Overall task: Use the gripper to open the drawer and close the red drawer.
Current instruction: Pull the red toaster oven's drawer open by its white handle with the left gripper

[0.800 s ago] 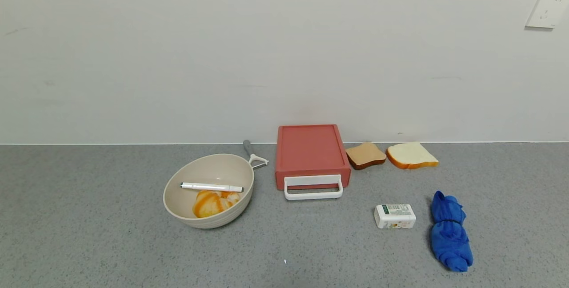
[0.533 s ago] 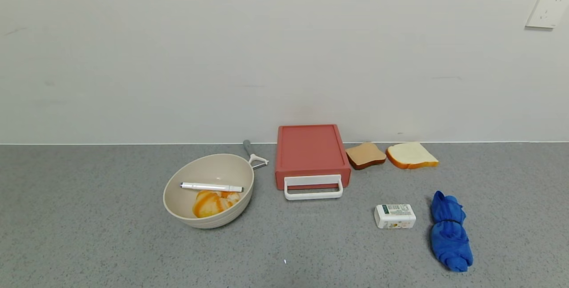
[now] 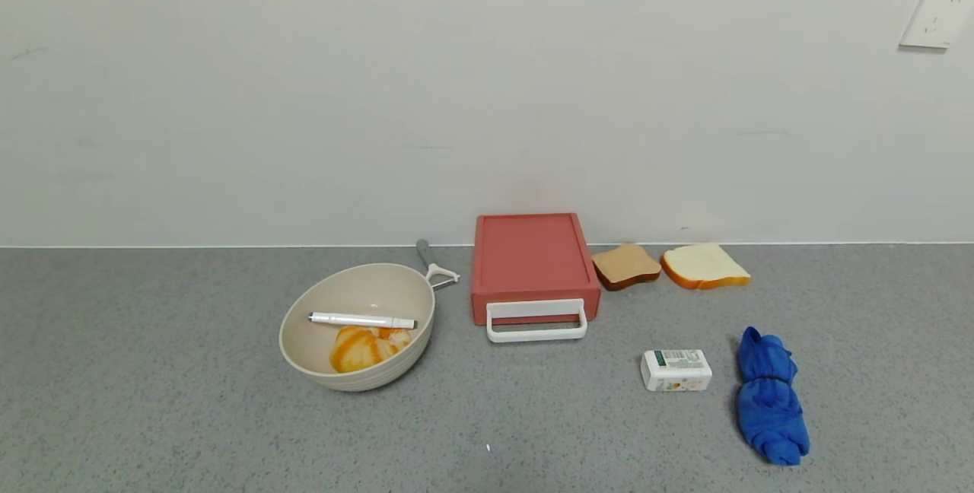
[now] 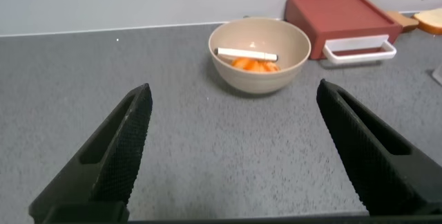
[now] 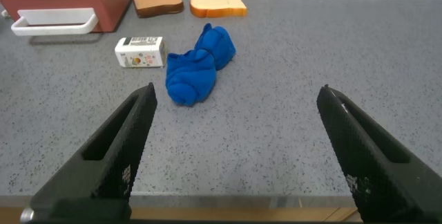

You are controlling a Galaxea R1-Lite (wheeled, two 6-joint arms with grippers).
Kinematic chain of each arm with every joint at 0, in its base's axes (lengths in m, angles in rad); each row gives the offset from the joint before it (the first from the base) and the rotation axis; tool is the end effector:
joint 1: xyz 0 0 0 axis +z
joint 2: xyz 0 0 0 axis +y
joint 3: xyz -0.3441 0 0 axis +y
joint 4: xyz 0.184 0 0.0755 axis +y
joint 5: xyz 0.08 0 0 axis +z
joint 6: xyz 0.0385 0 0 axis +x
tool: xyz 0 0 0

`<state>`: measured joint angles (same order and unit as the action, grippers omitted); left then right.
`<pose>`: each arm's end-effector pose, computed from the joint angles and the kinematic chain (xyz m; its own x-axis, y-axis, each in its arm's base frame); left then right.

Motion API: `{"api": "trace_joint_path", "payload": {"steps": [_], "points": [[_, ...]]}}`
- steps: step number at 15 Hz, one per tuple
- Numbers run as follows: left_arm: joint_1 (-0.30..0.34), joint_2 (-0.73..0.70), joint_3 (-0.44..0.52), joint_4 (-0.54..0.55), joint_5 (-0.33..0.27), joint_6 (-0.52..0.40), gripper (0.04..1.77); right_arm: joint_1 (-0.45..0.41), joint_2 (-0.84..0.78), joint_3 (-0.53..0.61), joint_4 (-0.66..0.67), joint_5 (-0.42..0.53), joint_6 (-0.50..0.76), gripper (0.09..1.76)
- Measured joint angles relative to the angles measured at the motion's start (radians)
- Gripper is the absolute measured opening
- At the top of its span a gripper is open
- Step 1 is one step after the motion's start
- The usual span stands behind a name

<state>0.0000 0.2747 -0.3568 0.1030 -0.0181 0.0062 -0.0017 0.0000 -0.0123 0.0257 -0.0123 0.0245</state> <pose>-0.0355 -0.0007 0.1812 0.9996 -0.0181 -0.0209 0.0182 0.9998 0.0058 -0.0426 -0.0004 0.0762 0.9998 -0.0140 -0.0134 0.0143 0.9996 0.0243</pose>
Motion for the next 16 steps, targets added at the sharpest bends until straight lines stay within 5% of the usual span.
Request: {"api": "trace_joint_path", "payload": {"steps": [8, 16], "points": [[-0.033, 0.541, -0.513, 0.183, -0.01, 0.055, 1.72, 0.0, 0.0, 0.0, 0.0, 0.0, 0.0, 1.71], [-0.317, 1.029, -0.948, 0.398, 0.008, 0.06, 1.72, 0.0, 0.0, 0.0, 0.0, 0.0, 0.0, 1.71]]}}
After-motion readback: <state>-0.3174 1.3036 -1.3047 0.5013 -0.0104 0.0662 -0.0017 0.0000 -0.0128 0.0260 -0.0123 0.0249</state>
